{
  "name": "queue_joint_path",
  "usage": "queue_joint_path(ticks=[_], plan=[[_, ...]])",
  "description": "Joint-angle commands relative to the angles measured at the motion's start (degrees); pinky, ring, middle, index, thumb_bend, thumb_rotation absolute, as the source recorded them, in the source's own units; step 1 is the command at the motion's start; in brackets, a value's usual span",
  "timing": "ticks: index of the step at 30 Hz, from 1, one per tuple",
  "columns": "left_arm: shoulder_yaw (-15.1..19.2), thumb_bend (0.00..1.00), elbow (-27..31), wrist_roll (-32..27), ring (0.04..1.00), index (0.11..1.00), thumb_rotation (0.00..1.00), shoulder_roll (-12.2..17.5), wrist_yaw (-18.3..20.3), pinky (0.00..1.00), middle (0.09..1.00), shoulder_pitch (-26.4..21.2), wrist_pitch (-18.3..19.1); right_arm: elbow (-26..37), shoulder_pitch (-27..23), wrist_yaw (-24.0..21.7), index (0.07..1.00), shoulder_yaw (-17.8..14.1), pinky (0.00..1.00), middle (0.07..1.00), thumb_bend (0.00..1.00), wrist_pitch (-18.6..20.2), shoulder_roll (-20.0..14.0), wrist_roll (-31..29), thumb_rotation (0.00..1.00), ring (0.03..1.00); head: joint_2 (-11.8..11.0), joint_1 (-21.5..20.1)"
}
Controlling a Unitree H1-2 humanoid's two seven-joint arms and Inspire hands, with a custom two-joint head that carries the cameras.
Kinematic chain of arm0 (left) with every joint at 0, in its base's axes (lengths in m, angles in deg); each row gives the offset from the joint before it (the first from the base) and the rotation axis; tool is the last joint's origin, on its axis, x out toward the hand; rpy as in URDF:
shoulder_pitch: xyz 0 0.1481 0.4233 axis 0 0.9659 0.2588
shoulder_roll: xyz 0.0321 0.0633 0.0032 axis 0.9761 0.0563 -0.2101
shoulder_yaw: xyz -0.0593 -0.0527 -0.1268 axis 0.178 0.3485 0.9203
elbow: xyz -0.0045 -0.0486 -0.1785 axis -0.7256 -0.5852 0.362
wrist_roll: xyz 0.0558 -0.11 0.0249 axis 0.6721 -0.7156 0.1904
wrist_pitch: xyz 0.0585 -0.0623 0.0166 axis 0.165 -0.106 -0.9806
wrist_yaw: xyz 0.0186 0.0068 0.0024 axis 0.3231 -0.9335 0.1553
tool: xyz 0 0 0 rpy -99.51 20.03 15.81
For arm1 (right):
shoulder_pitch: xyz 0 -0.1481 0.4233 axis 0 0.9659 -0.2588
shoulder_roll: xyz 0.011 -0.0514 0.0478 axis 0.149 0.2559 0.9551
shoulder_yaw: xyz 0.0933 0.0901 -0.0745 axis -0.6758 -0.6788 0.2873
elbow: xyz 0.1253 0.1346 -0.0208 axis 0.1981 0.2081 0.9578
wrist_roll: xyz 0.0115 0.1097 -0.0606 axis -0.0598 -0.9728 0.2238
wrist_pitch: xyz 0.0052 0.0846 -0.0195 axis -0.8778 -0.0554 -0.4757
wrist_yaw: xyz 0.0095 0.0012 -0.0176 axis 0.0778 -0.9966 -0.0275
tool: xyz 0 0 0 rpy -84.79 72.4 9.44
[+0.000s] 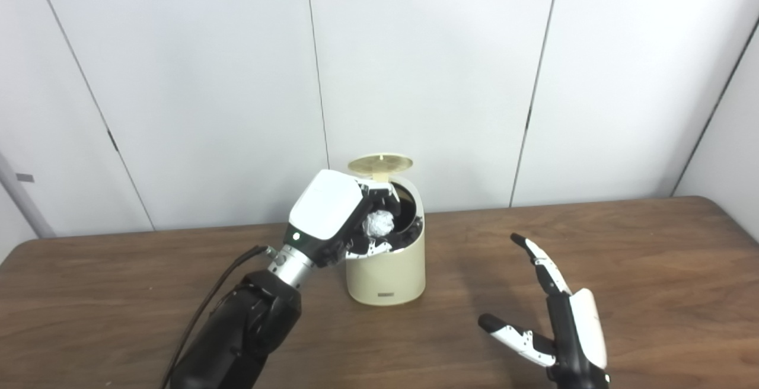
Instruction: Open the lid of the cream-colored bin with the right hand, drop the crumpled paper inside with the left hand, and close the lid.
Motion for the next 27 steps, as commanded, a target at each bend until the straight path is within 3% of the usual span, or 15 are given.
queue_joint_path(ticks=[1, 10, 14, 19, 20, 21, 22, 27], plan=[[-0.59, 0.5, -0.83, 1.51, 0.408, 0.504, 0.0, -0.05, -2.74, 0.27, 0.47, -3.17, -0.22, -2.09, 2.2, 1.29, 0.868, 2.08, 0.84, 0.878, 0.81, -1.05, 3.41, -0.19, 0.82, 0.889, -0.01, -0.08], [-3.43, 0.5, -6.57, 3.82, 0.527, 0.433, 0.0, 0.14, -11.0, 0.44, 0.491, -4.94, -1.43, -1.81, 2.49, 2.06, 0.87, 2.8, 0.84, 0.875, 0.79, -1.17, 3.16, -0.09, 0.81, 0.879, 0.06, 0.0], [-3.71, 0.5, -6.95, 3.63, 0.534, 0.433, 0.0, 0.21, -12.49, 0.47, 0.498, -5.13, -2.34, -1.5, 2.54, 1.74, 0.871, 2.89, 0.83, 0.876, 0.79, -0.44, 3.02, -0.14, 0.81, 0.88, -0.1, 0.2], [-4.04, 0.52, -7.29, 3.73, 0.624, 0.476, 0.0, 0.69, -13.63, 0.53, 0.505, -5.59, -3.54, -1.39, 2.62, 1.53, 0.869, 2.85, 0.84, 0.875, 0.79, -0.4, 2.81, -0.84, 0.8, 0.883, -0.18, 0.46], [-4.03, 0.52, -7.42, 3.63, 0.643, 0.485, 0.02, 0.72, -13.89, 0.54, 0.553, -5.68, -3.87, -1.33, 2.67, 1.47, 0.867, 2.84, 0.84, 0.874, 0.8, -0.24, 2.78, -0.83, 0.8, 0.883, -0.13, 0.57], [-3.97, 0.76, -7.51, 3.46, 0.664, 0.566, 0.01, 0.75, -14.06, 0.56, 0.595, -5.73, -4.21, -1.25, 2.72, 1.39, 0.866, 2.84, 0.84, 0.874, 0.8, -0.02, 2.77, -0.78, 0.81, 0.884, -0.13, 0.57], [-3.89, 0.87, -7.39, 3.21, 0.68, 0.608, 0.0, 0.8, -13.95, 0.58, 0.621, -5.71, -4.45, -1.21, 2.75, 1.37, 0.866, 2.83, 0.84, 0.875, 0.81, 0.08, 2.74, -0.74, 0.81, 0.883, -0.2, 0.72], [-3.61, 0.97, -6.85, 2.37, 0.723, 0.677, 0.0, 1.1, -13.04, 0.62, 0.678, -5.46, -5.28, -1.51, 2.73, 1.47, 0.864, 2.8, 0.84, 0.877, 0.81, -0.48, 2.45, -1.07, 0.81, 0.881, -0.24, 0.8]])
